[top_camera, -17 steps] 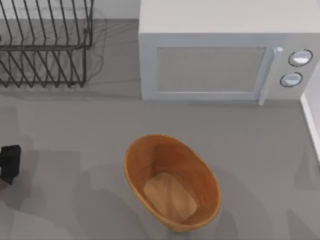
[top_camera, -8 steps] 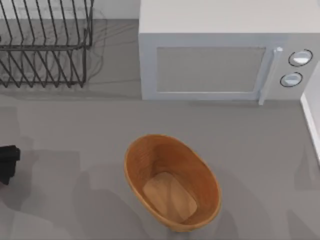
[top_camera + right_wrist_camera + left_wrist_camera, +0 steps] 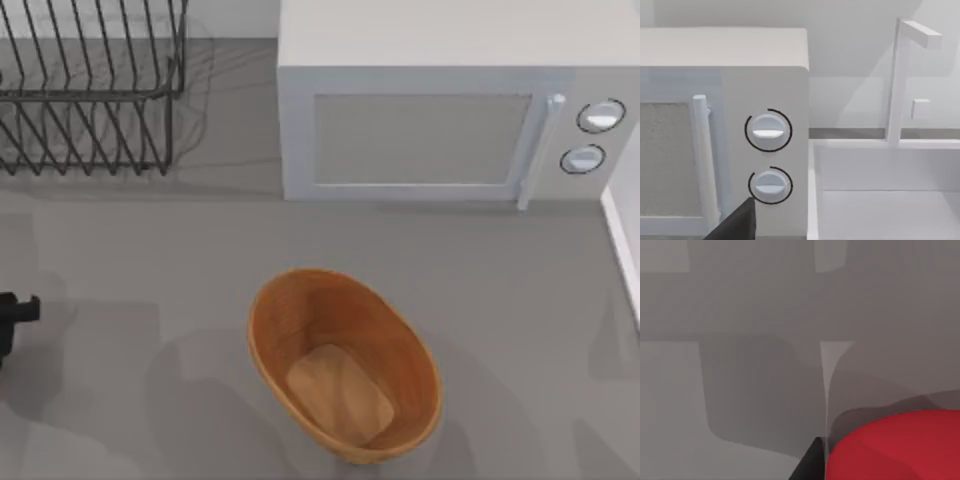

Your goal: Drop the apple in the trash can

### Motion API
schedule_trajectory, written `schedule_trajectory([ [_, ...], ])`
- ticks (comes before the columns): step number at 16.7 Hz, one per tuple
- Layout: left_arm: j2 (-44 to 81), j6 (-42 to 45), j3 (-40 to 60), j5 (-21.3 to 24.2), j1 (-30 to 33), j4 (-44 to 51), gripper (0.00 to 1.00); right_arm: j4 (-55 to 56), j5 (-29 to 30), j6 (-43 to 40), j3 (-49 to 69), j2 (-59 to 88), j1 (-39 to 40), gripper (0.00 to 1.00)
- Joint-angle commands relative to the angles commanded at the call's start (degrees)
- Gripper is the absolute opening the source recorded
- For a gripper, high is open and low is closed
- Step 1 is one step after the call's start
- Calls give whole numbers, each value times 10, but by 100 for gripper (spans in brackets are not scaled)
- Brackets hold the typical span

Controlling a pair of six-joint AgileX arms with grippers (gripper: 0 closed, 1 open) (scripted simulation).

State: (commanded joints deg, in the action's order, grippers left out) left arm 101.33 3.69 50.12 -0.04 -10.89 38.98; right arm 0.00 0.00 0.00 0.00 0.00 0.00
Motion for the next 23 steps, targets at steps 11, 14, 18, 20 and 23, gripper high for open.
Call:
schedule_trajectory([
  [11,-35,0,85,1,2,107,0,0,0,0,0,0,0,100],
  [14,-63,-1,156,1,3,229,0,0,0,0,0,0,0,100],
  [18,-103,-4,237,1,4,340,0,0,0,0,0,0,0,100],
  [20,-115,-5,254,1,4,359,0,0,0,0,0,0,0,100],
  [23,-116,-5,255,1,4,360,0,0,0,0,0,0,0,100],
])
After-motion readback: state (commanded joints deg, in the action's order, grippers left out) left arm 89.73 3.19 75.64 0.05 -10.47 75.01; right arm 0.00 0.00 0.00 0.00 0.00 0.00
